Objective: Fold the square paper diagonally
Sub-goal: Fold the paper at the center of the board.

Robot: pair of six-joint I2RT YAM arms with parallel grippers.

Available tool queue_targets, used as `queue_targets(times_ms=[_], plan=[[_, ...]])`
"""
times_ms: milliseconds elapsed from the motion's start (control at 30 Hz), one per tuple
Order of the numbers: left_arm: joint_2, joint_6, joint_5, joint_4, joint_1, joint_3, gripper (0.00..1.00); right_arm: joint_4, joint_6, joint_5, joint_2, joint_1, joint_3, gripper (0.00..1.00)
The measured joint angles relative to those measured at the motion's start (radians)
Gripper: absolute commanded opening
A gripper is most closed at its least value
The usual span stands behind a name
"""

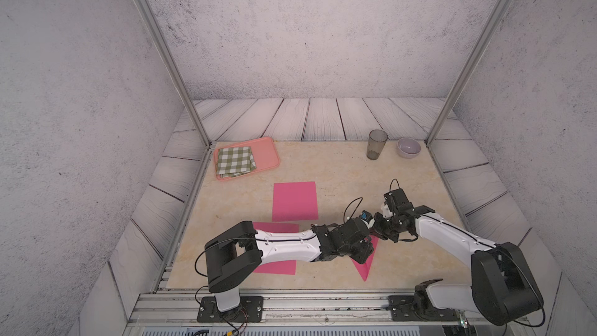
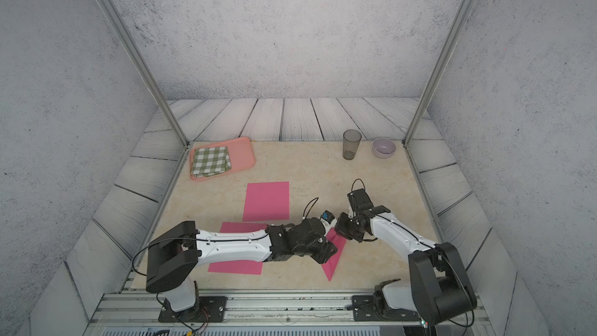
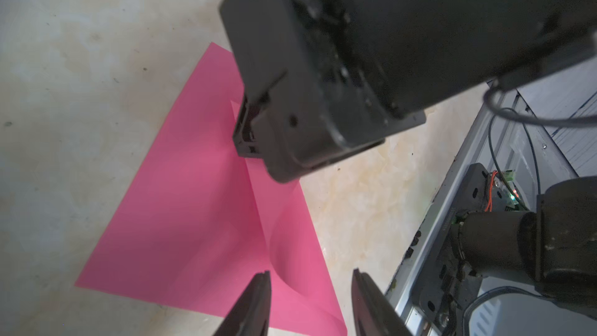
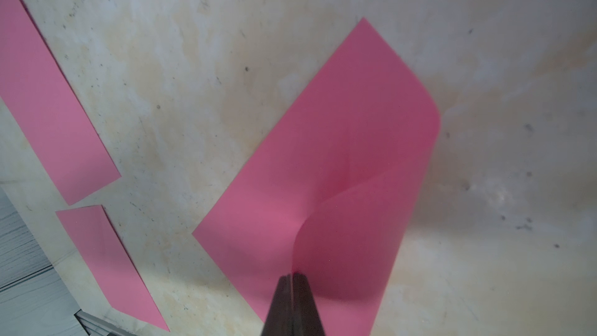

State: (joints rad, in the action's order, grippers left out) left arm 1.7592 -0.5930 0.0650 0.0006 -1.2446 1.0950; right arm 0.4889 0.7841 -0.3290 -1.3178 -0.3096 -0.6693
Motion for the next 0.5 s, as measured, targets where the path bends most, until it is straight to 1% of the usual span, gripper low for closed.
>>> queue_targets(times_ms=[500], plan=[[0.025,-0.01,-0.029,0.045,0.027,-0.002,0.46,-0.018,0.021,-0.018,0.002,0.0,0.032,0.0]])
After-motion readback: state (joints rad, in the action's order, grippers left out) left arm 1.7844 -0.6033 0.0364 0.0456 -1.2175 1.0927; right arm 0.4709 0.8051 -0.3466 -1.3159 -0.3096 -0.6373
